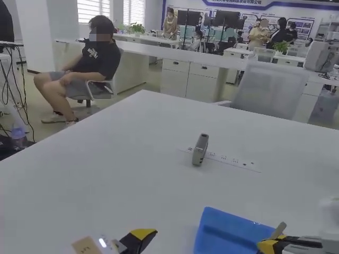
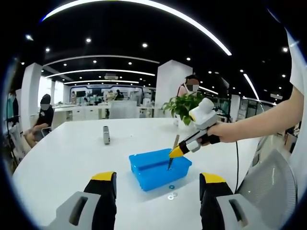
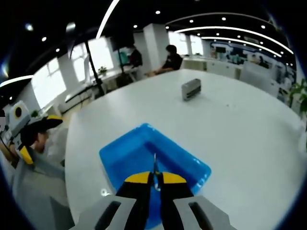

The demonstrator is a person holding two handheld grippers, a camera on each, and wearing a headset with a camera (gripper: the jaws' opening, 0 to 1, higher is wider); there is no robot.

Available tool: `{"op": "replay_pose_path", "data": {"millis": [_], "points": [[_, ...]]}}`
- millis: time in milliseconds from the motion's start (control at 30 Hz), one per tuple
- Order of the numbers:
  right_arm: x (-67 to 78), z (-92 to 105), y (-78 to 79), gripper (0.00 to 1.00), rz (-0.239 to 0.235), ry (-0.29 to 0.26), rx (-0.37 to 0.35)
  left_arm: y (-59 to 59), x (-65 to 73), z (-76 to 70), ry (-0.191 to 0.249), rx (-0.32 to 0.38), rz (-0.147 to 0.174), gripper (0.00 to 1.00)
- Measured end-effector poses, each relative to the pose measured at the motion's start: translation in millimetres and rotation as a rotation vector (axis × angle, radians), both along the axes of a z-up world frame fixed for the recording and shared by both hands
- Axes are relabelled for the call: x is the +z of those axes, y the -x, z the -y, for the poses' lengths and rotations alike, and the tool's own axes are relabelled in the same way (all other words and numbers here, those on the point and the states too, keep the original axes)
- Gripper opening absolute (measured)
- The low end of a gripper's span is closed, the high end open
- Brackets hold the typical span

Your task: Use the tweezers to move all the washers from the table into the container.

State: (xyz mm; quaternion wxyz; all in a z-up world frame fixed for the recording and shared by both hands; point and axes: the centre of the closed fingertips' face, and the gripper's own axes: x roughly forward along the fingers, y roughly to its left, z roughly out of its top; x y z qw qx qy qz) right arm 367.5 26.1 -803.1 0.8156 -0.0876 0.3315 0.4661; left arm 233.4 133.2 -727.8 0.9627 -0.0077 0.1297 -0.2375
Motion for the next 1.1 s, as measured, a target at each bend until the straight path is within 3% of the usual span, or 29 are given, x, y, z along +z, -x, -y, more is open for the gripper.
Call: {"op": "replay_pose_path", "data": {"millis": [600, 833, 1100], "points": [[2.6, 2.0, -5.9, 0.03, 0.021, 0.004, 0.010, -0.3, -0.2, -0.5, 0.001, 0.003, -0.001, 0.70], [12.2, 2.5, 3.6, 0.03, 0.037, -0.006, 0.030, -0.1, 0.1, -0.4, 0.002, 0.003, 0.000, 0.70], [33.3, -1.6, 17.4, 0.03, 0.066, -0.042, 0.060, 0.1, -0.6, 0.3, 0.001, -0.001, -0.004, 0.70]]}}
